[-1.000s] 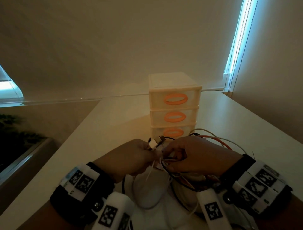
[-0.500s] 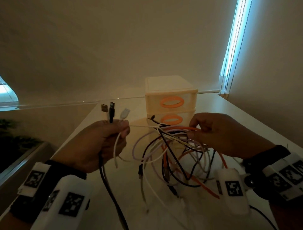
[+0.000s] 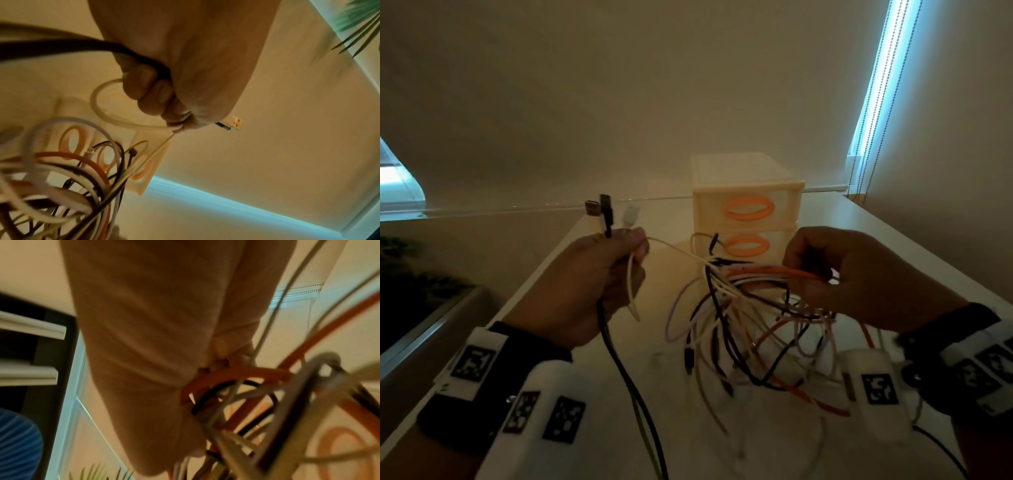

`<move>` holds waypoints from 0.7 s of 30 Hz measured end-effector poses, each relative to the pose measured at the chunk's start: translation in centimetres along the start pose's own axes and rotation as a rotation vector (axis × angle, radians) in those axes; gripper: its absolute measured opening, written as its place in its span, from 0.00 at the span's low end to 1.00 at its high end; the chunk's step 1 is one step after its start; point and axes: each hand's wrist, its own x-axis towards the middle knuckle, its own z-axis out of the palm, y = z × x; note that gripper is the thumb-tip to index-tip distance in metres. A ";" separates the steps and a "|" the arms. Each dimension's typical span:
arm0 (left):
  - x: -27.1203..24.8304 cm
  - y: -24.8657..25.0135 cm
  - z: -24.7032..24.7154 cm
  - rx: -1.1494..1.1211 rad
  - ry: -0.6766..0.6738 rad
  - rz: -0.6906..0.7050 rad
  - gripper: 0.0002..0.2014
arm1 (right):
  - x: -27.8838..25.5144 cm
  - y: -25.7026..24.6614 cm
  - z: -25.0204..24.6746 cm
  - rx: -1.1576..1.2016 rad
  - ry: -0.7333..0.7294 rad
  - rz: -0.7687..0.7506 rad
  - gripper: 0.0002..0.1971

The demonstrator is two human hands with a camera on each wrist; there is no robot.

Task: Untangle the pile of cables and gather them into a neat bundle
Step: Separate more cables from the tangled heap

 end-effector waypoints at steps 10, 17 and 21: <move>0.5 0.9 -2.5 0.002 0.174 -0.017 0.19 | -0.3 0.6 -2.8 0.154 0.293 -0.002 0.06; -0.3 -1.2 1.4 0.248 -0.074 -0.040 0.18 | 0.3 0.4 -0.9 0.300 0.197 0.048 0.09; -0.2 -0.6 1.3 0.049 -0.028 0.063 0.18 | 0.3 0.2 -0.2 0.244 0.112 0.098 0.08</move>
